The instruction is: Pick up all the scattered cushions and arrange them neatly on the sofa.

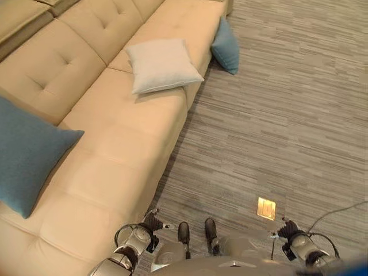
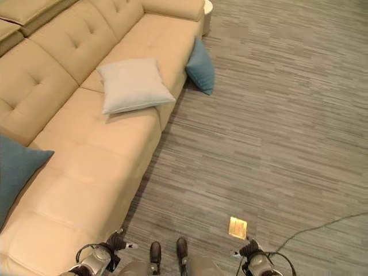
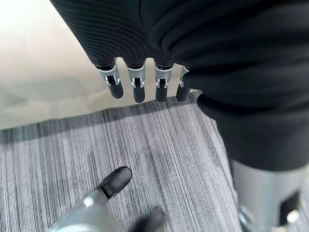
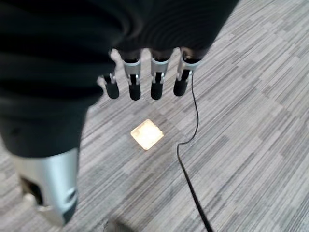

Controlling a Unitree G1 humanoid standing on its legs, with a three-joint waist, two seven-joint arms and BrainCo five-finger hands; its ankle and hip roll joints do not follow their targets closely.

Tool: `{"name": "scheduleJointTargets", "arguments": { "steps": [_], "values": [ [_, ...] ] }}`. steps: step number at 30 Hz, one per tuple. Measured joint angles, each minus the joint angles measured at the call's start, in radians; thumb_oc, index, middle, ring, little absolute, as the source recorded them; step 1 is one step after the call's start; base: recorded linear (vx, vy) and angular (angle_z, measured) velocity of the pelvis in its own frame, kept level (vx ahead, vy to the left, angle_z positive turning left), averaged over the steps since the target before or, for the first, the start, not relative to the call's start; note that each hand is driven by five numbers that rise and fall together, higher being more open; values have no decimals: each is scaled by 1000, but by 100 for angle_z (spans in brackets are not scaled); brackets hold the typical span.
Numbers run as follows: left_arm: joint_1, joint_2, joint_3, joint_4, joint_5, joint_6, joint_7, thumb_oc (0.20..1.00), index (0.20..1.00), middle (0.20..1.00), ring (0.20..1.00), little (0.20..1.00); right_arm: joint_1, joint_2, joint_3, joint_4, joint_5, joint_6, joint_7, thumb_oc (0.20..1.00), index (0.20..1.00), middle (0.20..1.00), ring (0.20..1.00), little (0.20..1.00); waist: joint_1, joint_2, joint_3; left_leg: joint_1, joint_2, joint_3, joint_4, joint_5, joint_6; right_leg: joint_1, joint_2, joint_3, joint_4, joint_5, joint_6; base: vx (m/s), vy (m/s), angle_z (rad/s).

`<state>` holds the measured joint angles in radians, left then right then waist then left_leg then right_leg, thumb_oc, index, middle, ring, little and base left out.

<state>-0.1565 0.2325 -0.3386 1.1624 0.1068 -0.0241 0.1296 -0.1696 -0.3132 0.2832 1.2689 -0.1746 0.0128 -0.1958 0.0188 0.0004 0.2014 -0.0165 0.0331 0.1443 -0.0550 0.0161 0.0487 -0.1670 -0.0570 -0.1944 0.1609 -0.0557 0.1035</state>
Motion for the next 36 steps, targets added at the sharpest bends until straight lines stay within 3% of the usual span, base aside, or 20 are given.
{"name": "scheduleJointTargets", "arguments": {
  "steps": [2, 4, 5, 7, 9, 10, 12, 16, 18, 21, 23, 24, 26, 27, 28, 29, 31, 34, 35, 36],
  "values": [
    [13, 7, 22, 0, -1, -1, 1, 1000, 1000, 1000, 1000, 1000, 17, 2, 1, -22, -6, 0, 0, 1000, 1000, 1000, 1000, 1000, -1, -5, -3, 8, -7, 3, -13, -3, -3, 0, -95, -36, 12, 4, 9, 73, -121, -29],
    [15, 30, 33, 11, -1, 0, 1, 1000, 1000, 1000, 1000, 1000, 47, 21, -1, -26, -6, 1, -1, 1000, 1000, 1000, 1000, 1000, -14, -31, -5, 7, -9, -20, -14, 11, -28, 55, -98, -11, -73, 23, 38, 112, -206, 32],
    [18, 34, 33, 11, -2, 0, 2, 1000, 1000, 1000, 1000, 1000, 65, 24, -1, -16, -6, 1, -2, 1000, 1000, 1000, 1000, 1000, -22, -31, -10, 8, 1, -47, -12, 17, -44, 109, -74, -6, -140, 64, -1, 111, -236, 59],
    [31, 12, 42, 11, -22, -1, 2, 1000, 1000, 1000, 1000, 1000, 89, 24, -15, -6, -3, -2, -5, 1000, 1000, 1000, 1000, 1000, -21, -23, -14, -20, 34, -64, 53, 19, -70, 143, -35, -22, -172, 62, -18, 111, -279, 55],
    [16, -24, 79, 12, -73, -2, 3, 1000, 1000, 1000, 1000, 1000, 88, 26, -46, -15, 24, -5, -9, 1000, 1000, 1000, 1000, 1000, -18, -51, -11, -163, 37, -107, 294, 52, -165, 157, -27, -35, -182, 29, -74, 113, -209, 82],
    [5, -23, 102, 2, -97, -9, 3, 1000, 1000, 1000, 1000, 1000, 87, 25, -47, -10, 34, -5, -11, 1000, 1000, 1000, 1000, 1000, 4, -69, -7, -220, 45, -102, 412, 95, -195, 173, -15, -39, -182, 23, -125, 230, -178, 42],
    [11, -17, 103, 9, -97, -7, 6, 1000, 1000, 1000, 1000, 1000, 79, 21, -33, -10, 36, -15, -22, 1000, 1000, 1000, 1000, 1000, 2, -69, -17, -243, 70, -66, 439, 72, -173, 200, 15, -43, -188, 9, -164, 243, -98, 5],
    [12, -7, 83, 5, -97, 0, 7, 1000, 1000, 1000, 1000, 1000, 64, 25, -10, 45, 52, -3, -25, 1000, 1000, 1000, 1000, 1000, 1, -70, -15, -244, 65, -11, 62, 93, -177, 228, 85, -31, -258, 19, -124, 352, 9, 1],
    [17, -1, 82, 5, -97, -1, 7, 1000, 1000, 1000, 1000, 1000, 71, 28, -6, 47, 55, -1, -26, 1000, 1000, 1000, 1000, 1000, 2, -70, -16, -231, 72, 32, -24, 108, -168, 256, 112, -23, -257, -6, -129, 306, 80, -30],
    [40, 12, 84, 7, -97, -1, 7, 1000, 1000, 1000, 1000, 1000, 84, 28, 0, 40, 54, -6, -27, 1000, 1000, 1000, 1000, 1000, -1, -89, -32, -228, 51, 38, 63, 117, -138, 295, 119, 5, -252, -32, -128, 279, 107, -43],
    [48, 12, 84, 12, -97, 0, 7, 1000, 1000, 1000, 1000, 1000, 92, 30, 0, 54, 54, -3, -26, 1000, 1000, 1000, 1000, 1000, -1, -96, -41, -171, 5, 41, 42, 127, -83, 323, 104, 36, -250, -61, -87, 225, 143, -44],
    [49, 13, 82, 11, -96, 0, 6, 1000, 1000, 1000, 1000, 1000, 94, 29, 0, 52, 53, -2, -26, 1000, 1000, 1000, 1000, 1000, -2, -92, -44, -142, -3, 45, 11, 114, -9, 321, 101, 38, -235, -66, -78, 220, 158, -38],
    [35, 11, 59, 7, -96, 0, 3, 1000, 1000, 1000, 1000, 1000, 104, 34, -1, 31, 52, 0, -23, 1000, 1000, 1000, 1000, 1000, -6, -75, -46, -49, -7, 55, -32, 82, 39, 212, 53, 16, 105, -153, 2, 214, 199, -19],
    [32, 12, 54, 3, -96, -2, 3, 1000, 1000, 1000, 1000, 1000, 108, 37, -1, 21, 51, -2, -23, 1000, 1000, 1000, 1000, 1000, -3, -78, -53, -47, -20, 49, -21, 72, 53, 180, 23, 14, 169, -174, 10, 259, 216, -2],
    [12, 13, 61, -3, -97, -2, 1, 1000, 1000, 1000, 1000, 1000, 101, 31, 7, 2, 50, 0, -20, 1000, 1000, 1000, 1000, 1000, -1, -73, -49, -36, -33, 42, 7, 12, 60, 112, -9, 30, 339, -115, 47, 146, 93, 11],
    [10, 16, 64, -7, -97, -1, 3, 1000, 1000, 1000, 1000, 1000, 93, 30, 0, -18, 50, 0, -21, 1000, 1000, 1000, 1000, 1000, -6, -70, -45, -14, -47, 37, 1, 8, 65, 24, -57, 8, 526, -94, 79, 174, 87, 18],
    [6, 18, 64, -4, -97, -3, 8, 1000, 1000, 1000, 1000, 1000, 87, 30, 0, -39, 50, -2, -17, 1000, 1000, 1000, 1000, 1000, -4, -49, -43, 17, -63, 25, 6, -26, 88, -98, -101, 18, 635, -133, 66, 209, 40, 23],
    [6, 17, 65, 2, -97, -1, 11, 1000, 1000, 1000, 1000, 1000, 60, 29, 2, -66, 49, -9, -13, 1000, 1000, 1000, 1000, 1000, -6, -17, -22, 78, -72, 7, -25, -46, 88, -194, -119, 14, 474, -131, 55, 295, -80, 24],
    [22, 14, 65, 16, -97, -1, 11, 1000, 1000, 1000, 1000, 1000, 46, 29, 3, -67, 42, -8, -11, 1000, 1000, 1000, 1000, 1000, -7, -21, -18, 112, -75, -5, -29, -75, 52, -206, -101, 15, 277, -103, 43, 457, -208, 15],
    [21, 11, 73, 43, -97, 0, 12, 1000, 1000, 1000, 1000, 1000, 39, 26, 3, -78, 41, -10, -12, 1000, 1000, 1000, 1000, 1000, -10, -28, -21, 112, -73, -18, -16, -111, 40, -224, -79, 36, 157, -59, 39, 517, -290, 44]
  ]
}}
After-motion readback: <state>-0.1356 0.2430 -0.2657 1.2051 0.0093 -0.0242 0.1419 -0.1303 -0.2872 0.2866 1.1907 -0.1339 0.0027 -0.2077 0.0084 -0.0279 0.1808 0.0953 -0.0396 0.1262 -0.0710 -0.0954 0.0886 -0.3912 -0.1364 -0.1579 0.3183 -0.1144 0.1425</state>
